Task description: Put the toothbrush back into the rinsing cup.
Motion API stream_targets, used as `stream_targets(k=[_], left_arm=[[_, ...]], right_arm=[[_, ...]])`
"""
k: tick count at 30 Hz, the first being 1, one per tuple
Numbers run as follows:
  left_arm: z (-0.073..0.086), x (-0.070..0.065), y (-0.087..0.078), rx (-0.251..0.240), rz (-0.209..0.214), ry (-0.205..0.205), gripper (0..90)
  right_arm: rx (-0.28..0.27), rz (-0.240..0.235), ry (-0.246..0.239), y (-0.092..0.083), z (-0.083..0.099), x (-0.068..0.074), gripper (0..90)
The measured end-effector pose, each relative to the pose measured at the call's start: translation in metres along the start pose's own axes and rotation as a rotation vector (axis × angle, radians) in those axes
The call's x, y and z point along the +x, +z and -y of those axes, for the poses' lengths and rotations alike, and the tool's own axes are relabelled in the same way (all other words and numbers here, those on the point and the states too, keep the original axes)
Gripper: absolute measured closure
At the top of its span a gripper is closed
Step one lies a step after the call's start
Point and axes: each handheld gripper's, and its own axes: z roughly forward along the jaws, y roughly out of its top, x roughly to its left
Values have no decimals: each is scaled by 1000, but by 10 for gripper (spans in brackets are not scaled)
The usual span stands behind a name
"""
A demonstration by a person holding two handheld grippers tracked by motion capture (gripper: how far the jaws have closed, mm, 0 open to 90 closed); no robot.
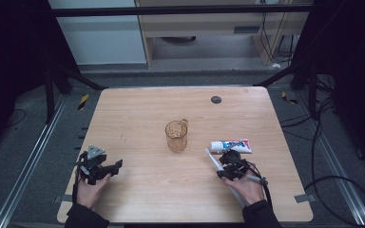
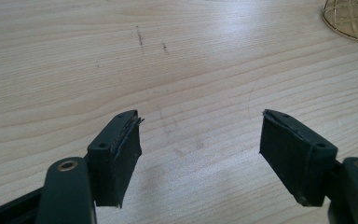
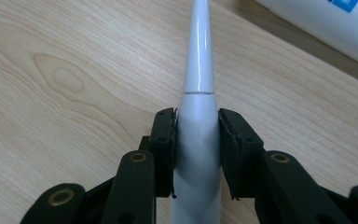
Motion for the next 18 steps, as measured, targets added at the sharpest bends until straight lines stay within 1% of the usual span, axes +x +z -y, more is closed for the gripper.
stream_targets(k=[1,2,4,5,7,9,12,13,14,15,17,18], left_arm=[[0,0,0,0,0,0,282],[0,0,0,0,1,-1,282],[0,0,0,0,1,0,282],[0,0,0,-1,0,0,282],[0,0,0,-1,1,0,282],[0,0,0,-1,1,0,282],[0,0,0,-2,2,-2,282],[0,0,0,-1,2,1,282],[0,-1,0,-1,2,0,282],[0,-1,0,-2,2,0,282],[0,-1,0,-1,2,0,282],[0,-1,0,-1,2,0,282]], right_arm=[[-6,0,8,-1,0,0,678],[-18,1,3,-2,0,-1,678],[-36,2,8,-6,0,-1,679],[-58,-1,18,-10,0,-2,679],[-81,-2,23,-14,0,-2,679],[-92,0,16,-16,0,-3,679],[-122,-8,22,-23,-1,-2,680],[-130,-11,32,-26,-2,-2,680],[-153,-18,30,-30,-2,-3,680],[-153,-18,30,-30,-2,-3,680],[-176,-19,31,-33,-2,-4,680],[-189,-26,41,-35,-2,-4,680]])
